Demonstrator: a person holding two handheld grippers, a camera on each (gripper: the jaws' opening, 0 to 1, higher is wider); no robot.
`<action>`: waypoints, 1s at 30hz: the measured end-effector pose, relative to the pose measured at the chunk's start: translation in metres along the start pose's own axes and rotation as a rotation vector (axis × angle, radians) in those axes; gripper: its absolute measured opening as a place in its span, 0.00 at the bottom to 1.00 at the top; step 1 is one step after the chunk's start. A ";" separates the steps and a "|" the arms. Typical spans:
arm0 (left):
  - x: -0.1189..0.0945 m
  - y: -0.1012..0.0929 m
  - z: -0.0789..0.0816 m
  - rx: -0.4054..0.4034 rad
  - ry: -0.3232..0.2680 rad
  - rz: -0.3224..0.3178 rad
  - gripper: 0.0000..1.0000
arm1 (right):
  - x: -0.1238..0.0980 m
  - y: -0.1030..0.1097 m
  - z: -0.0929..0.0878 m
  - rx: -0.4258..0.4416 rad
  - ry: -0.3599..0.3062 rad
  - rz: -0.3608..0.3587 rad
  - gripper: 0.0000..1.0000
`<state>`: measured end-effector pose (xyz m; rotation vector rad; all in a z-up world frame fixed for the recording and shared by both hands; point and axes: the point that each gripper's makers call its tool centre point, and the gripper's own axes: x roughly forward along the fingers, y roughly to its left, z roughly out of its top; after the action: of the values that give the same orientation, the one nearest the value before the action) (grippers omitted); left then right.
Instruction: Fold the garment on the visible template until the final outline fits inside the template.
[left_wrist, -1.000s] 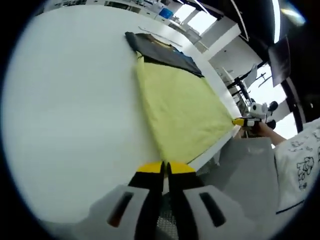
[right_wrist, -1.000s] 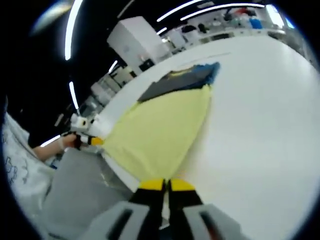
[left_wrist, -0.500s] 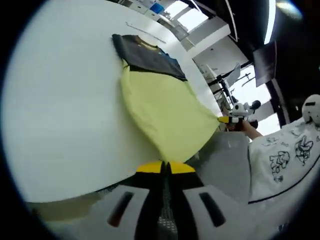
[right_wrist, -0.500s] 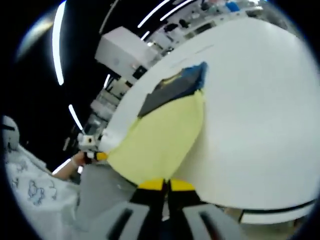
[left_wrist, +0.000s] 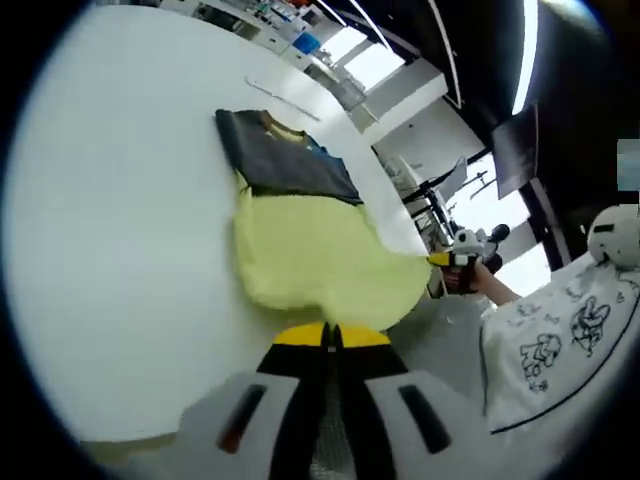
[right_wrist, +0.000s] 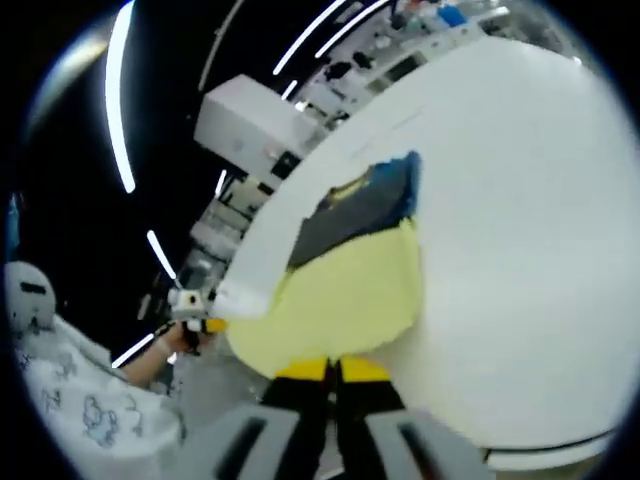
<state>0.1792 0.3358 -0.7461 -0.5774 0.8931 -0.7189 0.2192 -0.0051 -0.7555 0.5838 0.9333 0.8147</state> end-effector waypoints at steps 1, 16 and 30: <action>0.001 0.001 0.014 0.008 -0.029 0.000 0.00 | 0.001 0.000 0.006 -0.006 -0.009 0.000 0.00; 0.041 0.022 0.138 0.085 -0.179 0.087 0.00 | 0.025 0.002 0.140 -0.171 -0.180 -0.048 0.00; 0.062 0.060 0.209 0.063 -0.280 0.175 0.00 | 0.068 -0.029 0.219 -0.249 -0.172 -0.134 0.00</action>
<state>0.4018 0.3583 -0.7120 -0.5216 0.6492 -0.4919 0.4440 0.0134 -0.7033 0.3638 0.6931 0.7345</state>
